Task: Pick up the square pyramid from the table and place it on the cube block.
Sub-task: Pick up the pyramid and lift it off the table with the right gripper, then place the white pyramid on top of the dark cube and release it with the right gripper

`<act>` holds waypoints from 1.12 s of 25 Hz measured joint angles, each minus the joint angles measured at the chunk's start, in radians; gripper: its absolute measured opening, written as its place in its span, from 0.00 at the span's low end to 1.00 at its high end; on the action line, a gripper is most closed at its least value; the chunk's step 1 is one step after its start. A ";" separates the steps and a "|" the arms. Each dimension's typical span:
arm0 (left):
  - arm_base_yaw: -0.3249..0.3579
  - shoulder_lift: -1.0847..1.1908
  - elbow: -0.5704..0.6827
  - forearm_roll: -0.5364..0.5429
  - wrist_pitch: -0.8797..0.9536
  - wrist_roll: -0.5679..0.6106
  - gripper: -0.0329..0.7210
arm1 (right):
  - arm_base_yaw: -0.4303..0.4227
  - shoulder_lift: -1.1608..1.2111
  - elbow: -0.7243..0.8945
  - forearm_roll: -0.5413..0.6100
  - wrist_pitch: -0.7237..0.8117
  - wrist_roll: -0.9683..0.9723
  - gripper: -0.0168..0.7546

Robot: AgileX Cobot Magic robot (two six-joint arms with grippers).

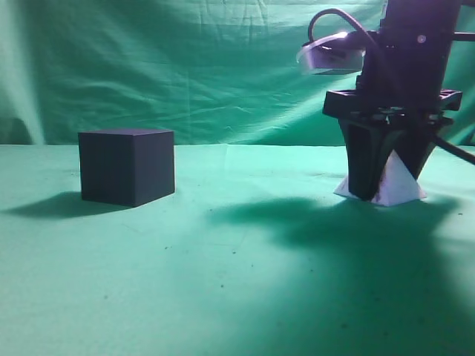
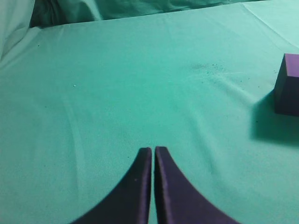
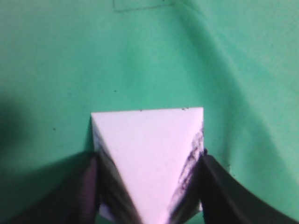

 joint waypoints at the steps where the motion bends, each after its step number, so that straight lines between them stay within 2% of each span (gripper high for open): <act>1: 0.000 0.000 0.000 0.000 0.000 0.000 0.04 | 0.000 0.000 -0.009 0.000 0.016 0.000 0.55; 8: 0.000 0.000 0.000 0.000 0.000 0.000 0.04 | 0.008 -0.043 -0.158 -0.002 0.173 -0.002 0.55; 12: 0.000 0.000 0.000 0.000 0.000 0.000 0.04 | 0.056 -0.071 -0.306 -0.002 0.304 -0.002 0.55; 18: 0.000 0.000 0.000 0.000 0.000 0.000 0.04 | 0.213 -0.057 -0.501 -0.002 0.393 -0.003 0.55; 19: 0.000 0.000 0.000 0.000 0.000 0.000 0.04 | 0.239 -0.045 -0.543 0.000 0.411 -0.003 0.50; 22: 0.000 0.000 0.000 0.000 0.000 0.000 0.04 | 0.319 0.034 -0.663 0.001 0.465 -0.006 0.52; 28: 0.000 0.000 0.000 0.000 0.000 0.000 0.04 | 0.409 0.225 -0.852 0.001 0.494 -0.006 0.52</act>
